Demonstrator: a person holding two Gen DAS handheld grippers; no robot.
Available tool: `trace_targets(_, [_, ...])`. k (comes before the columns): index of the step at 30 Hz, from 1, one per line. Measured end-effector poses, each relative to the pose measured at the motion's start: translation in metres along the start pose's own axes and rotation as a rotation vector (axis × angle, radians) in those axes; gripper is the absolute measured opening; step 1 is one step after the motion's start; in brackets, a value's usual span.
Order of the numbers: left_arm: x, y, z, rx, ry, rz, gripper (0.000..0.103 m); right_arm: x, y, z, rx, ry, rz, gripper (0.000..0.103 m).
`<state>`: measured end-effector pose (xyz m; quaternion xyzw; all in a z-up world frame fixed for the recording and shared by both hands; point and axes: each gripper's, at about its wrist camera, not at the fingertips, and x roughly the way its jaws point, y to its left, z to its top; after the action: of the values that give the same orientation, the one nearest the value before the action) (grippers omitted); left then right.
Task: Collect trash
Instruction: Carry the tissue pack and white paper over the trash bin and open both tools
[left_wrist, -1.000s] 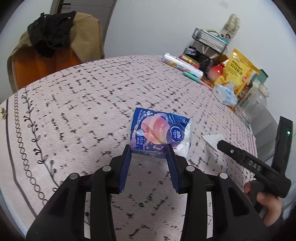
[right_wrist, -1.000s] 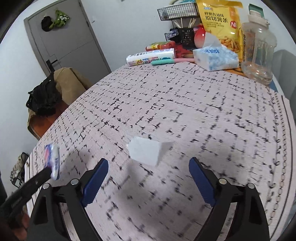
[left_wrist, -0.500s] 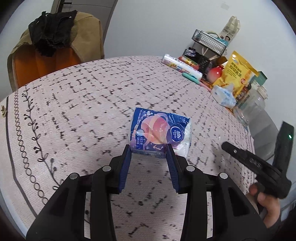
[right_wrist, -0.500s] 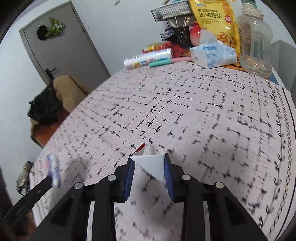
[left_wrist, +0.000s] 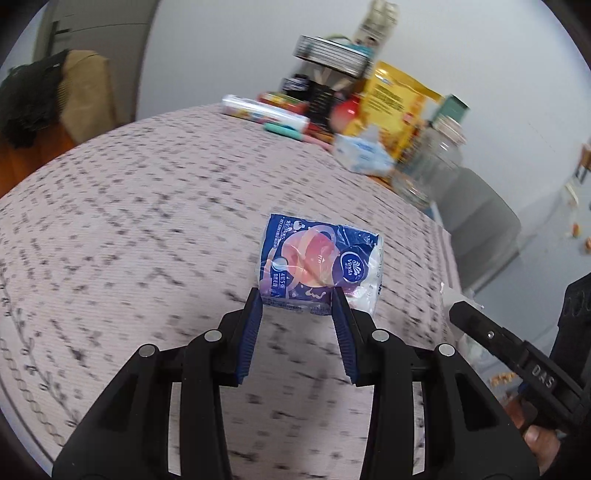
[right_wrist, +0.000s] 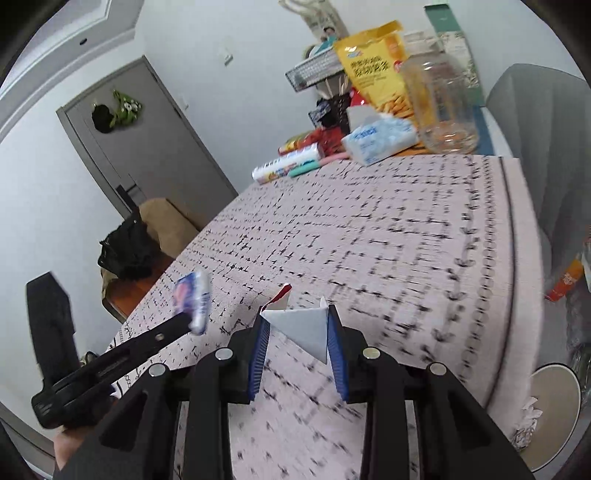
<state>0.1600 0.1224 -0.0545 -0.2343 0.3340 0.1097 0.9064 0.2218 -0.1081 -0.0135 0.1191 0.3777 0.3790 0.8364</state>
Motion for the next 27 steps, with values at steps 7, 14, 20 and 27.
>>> trace_targets(7, [0.022,-0.061,-0.014,0.088,0.057,-0.076,0.038,-0.053,-0.038,-0.015,0.013,-0.057,-0.044,0.031])
trace_targets(14, [0.049,-0.124,-0.028,0.172,0.116,-0.145,0.038,-0.097,-0.092,-0.021,0.076,-0.117,-0.137,0.031])
trace_targets(20, [0.071,-0.181,-0.043,0.251,0.167,-0.196,0.039,-0.129,-0.156,-0.036,0.177,-0.137,-0.230,0.031])
trace_targets(27, [0.090,-0.240,-0.064,0.331,0.219,-0.242,0.038,-0.158,-0.230,-0.063,0.308,-0.121,-0.315,0.032])
